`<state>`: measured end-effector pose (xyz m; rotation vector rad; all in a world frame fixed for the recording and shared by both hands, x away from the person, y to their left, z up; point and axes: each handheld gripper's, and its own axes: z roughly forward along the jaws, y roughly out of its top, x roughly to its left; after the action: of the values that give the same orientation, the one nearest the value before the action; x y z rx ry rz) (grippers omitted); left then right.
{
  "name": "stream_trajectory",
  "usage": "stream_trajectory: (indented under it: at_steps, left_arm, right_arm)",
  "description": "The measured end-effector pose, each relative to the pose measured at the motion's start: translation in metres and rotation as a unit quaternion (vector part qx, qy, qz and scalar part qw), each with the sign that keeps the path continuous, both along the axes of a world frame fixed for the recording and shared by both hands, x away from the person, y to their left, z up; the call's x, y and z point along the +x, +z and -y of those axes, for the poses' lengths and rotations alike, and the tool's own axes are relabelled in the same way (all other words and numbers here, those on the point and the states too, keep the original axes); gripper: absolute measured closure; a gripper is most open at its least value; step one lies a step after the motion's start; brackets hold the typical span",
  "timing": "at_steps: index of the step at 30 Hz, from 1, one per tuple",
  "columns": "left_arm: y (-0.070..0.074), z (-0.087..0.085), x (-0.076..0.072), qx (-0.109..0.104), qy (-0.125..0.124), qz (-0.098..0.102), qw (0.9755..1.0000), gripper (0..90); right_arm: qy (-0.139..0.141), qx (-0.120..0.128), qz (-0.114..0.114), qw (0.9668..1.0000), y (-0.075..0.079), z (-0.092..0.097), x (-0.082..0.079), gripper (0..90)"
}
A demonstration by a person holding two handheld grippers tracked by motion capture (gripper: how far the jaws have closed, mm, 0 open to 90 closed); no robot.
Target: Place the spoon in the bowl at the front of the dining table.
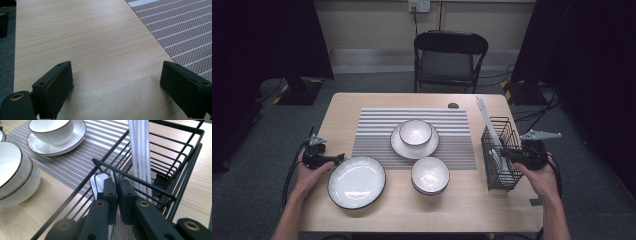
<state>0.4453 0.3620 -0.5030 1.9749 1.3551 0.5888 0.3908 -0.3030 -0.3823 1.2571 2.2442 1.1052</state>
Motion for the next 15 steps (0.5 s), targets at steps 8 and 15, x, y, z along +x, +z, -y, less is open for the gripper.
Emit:
stream_trajectory:
  at_steps: [8, 15]
  left_arm:
    - [0.000, 0.000, 0.000, 0.000, 0.000, 0.000, 1.0000, 10.7]
    - [0.000, 0.000, 0.000, 0.000, 0.000, 0.000, 1.0000, 10.7]
  right_arm:
    - [0.004, 0.009, 0.009, 0.9999, 0.005, 0.008, -0.007, 85.8]
    - [-0.023, 0.036, 0.038, 0.9983, 0.013, 0.011, -0.013, 86.2]
